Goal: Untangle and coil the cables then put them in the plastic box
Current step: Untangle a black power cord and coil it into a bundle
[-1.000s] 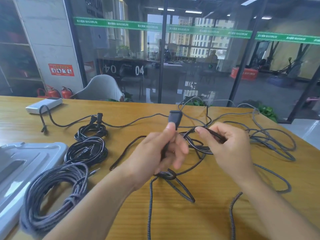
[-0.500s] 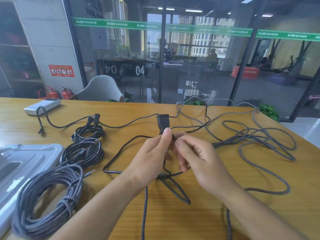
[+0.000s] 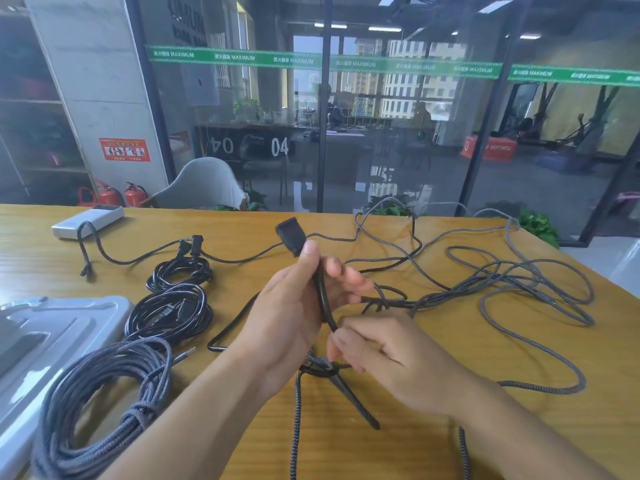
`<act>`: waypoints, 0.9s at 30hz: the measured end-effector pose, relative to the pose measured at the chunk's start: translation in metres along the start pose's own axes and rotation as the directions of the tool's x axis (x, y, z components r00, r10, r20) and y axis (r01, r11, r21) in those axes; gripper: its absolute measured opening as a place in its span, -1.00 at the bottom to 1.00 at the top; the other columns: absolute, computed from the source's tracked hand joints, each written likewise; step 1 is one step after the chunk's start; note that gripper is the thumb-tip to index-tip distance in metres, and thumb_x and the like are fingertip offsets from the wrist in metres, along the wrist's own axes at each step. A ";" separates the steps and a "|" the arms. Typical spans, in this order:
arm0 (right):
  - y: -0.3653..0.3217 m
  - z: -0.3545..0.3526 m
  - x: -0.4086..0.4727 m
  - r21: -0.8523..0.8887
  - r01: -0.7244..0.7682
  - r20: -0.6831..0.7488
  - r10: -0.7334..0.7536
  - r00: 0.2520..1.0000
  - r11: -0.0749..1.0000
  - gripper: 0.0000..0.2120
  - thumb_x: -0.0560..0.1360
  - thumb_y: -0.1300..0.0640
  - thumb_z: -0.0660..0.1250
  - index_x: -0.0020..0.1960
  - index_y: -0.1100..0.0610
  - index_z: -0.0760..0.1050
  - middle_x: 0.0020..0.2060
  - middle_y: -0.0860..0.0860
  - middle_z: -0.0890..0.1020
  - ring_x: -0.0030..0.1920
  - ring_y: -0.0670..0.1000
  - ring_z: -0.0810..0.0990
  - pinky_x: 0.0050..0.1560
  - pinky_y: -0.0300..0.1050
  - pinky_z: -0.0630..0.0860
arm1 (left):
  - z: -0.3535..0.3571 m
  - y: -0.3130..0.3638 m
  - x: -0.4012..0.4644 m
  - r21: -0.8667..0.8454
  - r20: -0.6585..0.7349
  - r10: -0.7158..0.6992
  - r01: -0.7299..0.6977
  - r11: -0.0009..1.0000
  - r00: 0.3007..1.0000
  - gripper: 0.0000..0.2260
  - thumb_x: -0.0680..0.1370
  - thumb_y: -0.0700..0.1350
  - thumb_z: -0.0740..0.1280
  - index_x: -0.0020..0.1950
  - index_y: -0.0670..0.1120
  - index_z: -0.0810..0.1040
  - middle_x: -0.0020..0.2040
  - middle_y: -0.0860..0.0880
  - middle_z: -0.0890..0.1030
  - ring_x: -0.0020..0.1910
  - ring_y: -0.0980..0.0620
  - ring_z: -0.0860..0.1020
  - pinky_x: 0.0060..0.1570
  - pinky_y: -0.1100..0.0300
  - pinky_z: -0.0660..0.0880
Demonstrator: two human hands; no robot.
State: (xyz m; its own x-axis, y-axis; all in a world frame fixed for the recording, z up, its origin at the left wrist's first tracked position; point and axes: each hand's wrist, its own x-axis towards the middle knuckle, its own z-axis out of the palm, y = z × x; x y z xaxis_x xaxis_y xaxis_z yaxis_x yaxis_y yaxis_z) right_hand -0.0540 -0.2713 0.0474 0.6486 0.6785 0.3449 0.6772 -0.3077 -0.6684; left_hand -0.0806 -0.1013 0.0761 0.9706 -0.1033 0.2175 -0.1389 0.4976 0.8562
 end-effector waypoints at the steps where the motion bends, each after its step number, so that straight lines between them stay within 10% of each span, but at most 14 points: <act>1: -0.001 0.003 0.000 -0.013 0.014 0.010 -0.014 1.000 1.000 -0.60 0.73 -0.10 0.14 -0.13 0.05 0.59 -0.36 -0.13 0.50 -0.31 0.01 0.50 -0.25 -0.11 0.41 | 0.002 0.001 -0.002 0.018 0.019 -0.011 0.011 1.000 1.000 -0.58 0.71 0.11 0.11 -0.19 -0.08 0.55 -0.14 -0.12 0.65 0.01 -0.11 0.68 0.06 0.09 0.59; 7: 0.002 0.013 0.002 0.086 0.000 0.023 -0.002 1.000 0.996 -0.64 0.71 -0.17 0.10 -0.21 -0.23 0.49 -0.30 -0.07 0.56 -0.28 0.01 0.50 -0.19 0.04 0.50 | 0.010 0.003 -0.009 0.089 0.082 -0.056 0.048 0.995 0.995 -0.53 0.69 0.16 0.10 -0.26 -0.08 0.52 -0.22 -0.15 0.62 -0.07 -0.12 0.66 -0.03 0.14 0.61; 12: 0.000 0.008 0.002 0.220 -0.023 0.014 0.020 1.000 0.975 -0.52 0.65 -0.34 0.13 -0.26 -0.05 0.49 -0.38 0.06 0.45 -0.35 0.01 0.37 -0.27 -0.03 0.35 | 0.004 0.009 -0.006 0.050 0.102 -0.046 0.041 0.998 0.994 -0.57 0.71 0.16 0.08 -0.28 -0.04 0.31 -0.42 -0.01 0.34 -0.37 -0.02 0.49 -0.22 0.13 0.47; 17: 0.017 -0.021 0.001 -0.163 -0.051 0.071 0.063 0.995 0.985 -0.38 0.61 -0.40 0.13 -0.31 0.09 0.45 -0.38 0.08 0.47 -0.31 0.09 0.43 -0.23 -0.12 0.35 | -0.007 0.032 -0.009 -0.165 0.184 -0.059 0.090 0.982 0.981 -0.57 0.73 0.14 0.07 -0.32 0.03 0.22 -0.47 0.11 0.14 -0.53 0.13 0.08 -0.48 0.23 0.11; 27: 0.028 -0.075 -0.005 0.059 -0.205 -0.068 0.209 0.976 0.977 -0.84 0.54 -0.02 0.39 -0.17 -0.03 0.68 -0.22 0.01 0.69 -0.14 -0.01 0.66 -0.03 -0.20 0.58 | -0.017 0.039 -0.008 -0.088 0.323 -0.169 0.207 0.974 0.931 -0.58 0.64 0.17 0.17 -0.37 0.05 0.21 -0.48 0.11 0.09 -0.53 0.09 0.03 -0.48 0.19 -0.01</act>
State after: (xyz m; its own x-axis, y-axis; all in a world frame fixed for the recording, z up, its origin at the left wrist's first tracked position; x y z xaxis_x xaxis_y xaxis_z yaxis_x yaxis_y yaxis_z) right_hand -0.0126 -0.3334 0.0760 0.7978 0.5522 0.2419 0.5083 -0.4003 -0.7625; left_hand -0.0905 -0.0664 0.0999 0.8635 -0.4588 0.2095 0.0830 0.5389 0.8382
